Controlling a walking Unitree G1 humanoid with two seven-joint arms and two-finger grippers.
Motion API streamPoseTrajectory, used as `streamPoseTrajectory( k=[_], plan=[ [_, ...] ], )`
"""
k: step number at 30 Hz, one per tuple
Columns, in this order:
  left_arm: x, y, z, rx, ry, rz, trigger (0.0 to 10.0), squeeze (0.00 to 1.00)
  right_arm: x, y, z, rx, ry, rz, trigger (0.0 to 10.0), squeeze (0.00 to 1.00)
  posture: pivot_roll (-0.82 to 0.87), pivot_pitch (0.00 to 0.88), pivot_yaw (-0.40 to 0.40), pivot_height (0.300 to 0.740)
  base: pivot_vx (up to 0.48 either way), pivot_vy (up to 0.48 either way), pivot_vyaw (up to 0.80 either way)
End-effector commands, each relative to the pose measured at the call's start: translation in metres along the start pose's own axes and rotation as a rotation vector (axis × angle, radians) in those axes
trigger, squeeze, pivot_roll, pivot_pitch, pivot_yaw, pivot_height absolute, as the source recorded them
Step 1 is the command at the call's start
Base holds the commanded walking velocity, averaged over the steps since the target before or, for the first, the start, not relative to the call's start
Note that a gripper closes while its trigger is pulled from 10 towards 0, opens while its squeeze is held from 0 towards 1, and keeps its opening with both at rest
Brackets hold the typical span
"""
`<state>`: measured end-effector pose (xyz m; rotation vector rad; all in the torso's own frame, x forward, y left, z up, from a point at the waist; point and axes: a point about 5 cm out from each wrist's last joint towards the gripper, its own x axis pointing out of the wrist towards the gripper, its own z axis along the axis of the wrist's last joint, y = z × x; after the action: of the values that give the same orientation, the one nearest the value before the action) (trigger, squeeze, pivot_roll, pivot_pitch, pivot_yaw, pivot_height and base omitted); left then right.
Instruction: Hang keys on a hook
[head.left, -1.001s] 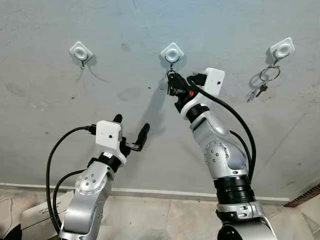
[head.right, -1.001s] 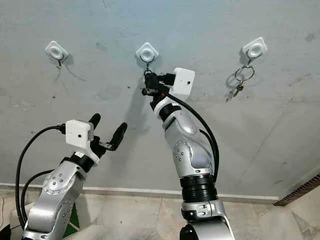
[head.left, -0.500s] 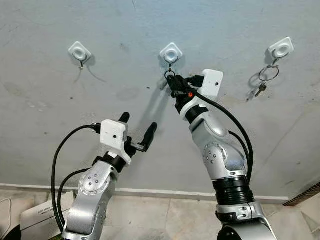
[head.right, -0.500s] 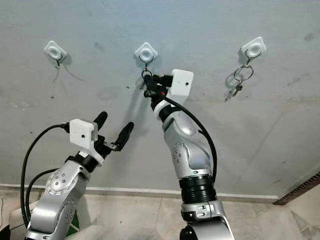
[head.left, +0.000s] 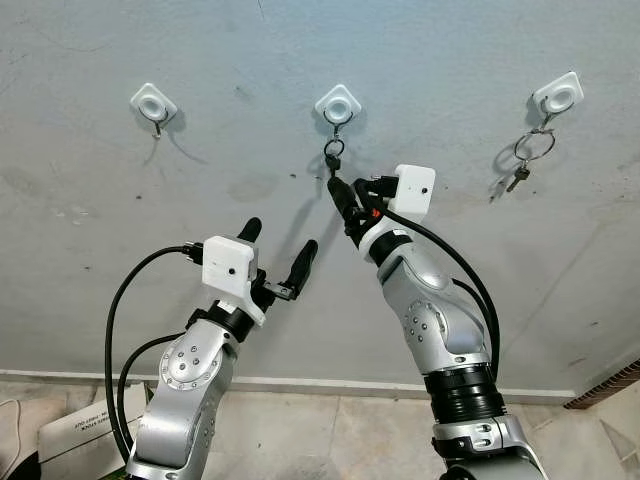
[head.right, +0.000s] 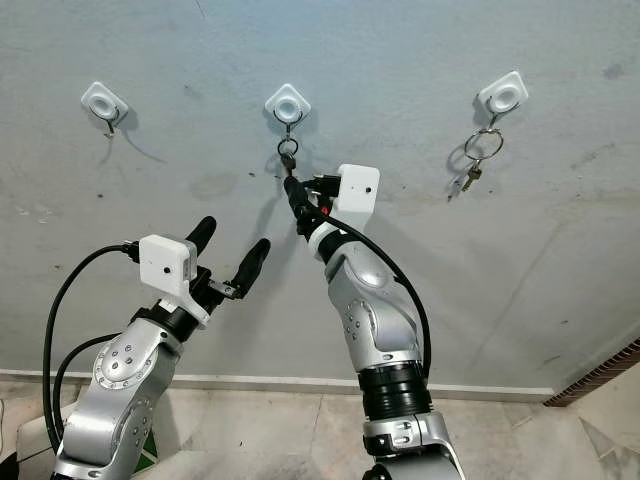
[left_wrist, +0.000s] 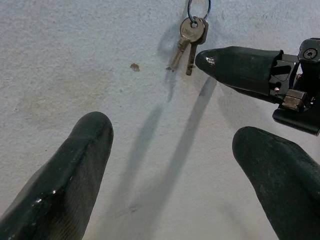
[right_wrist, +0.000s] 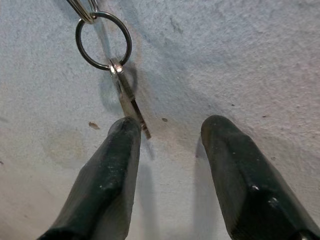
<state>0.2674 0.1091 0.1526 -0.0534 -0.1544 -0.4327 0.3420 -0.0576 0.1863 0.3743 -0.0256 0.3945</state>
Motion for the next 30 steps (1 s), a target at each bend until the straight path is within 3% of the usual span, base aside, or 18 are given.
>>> streamPoseTrajectory(
  k=[1, 22, 23, 25, 30],
  plan=[
    [0.000, 0.001, 0.005, 0.020, -0.019, -0.008, 10.0, 0.00, 0.003, 0.007, -0.002, 0.007, 0.011, 0.016, 10.0, 1.00, 0.05, 0.081, 0.070, 0.740, 0.000, 0.000, 0.00],
    [0.000, 0.001, 0.005, 0.017, -0.019, -0.006, 10.0, 0.00, 0.003, 0.007, -0.003, 0.004, 0.011, 0.016, 10.0, 1.00, 0.05, 0.081, 0.070, 0.740, 0.000, 0.000, 0.00],
    [-0.020, 0.016, -0.008, 0.072, 0.082, 0.084, 10.0, 0.00, -0.055, -0.030, -0.002, -0.274, -0.012, -0.067, 10.0, 1.00, 0.03, 0.072, 0.080, 0.740, 0.000, 0.000, 0.00],
    [-0.032, 0.023, -0.014, 0.093, 0.137, 0.132, 10.0, 0.00, -0.087, -0.040, -0.002, -0.394, 0.005, -0.096, 10.0, 1.00, 0.03, 0.072, 0.080, 0.740, 0.000, 0.000, 0.00],
    [-0.033, 0.022, -0.015, 0.103, 0.147, 0.131, 10.0, 0.00, -0.095, -0.045, -0.004, -0.387, 0.022, -0.119, 10.0, 1.00, 0.03, 0.076, 0.085, 0.740, 0.000, 0.000, 0.00]
  ],
)
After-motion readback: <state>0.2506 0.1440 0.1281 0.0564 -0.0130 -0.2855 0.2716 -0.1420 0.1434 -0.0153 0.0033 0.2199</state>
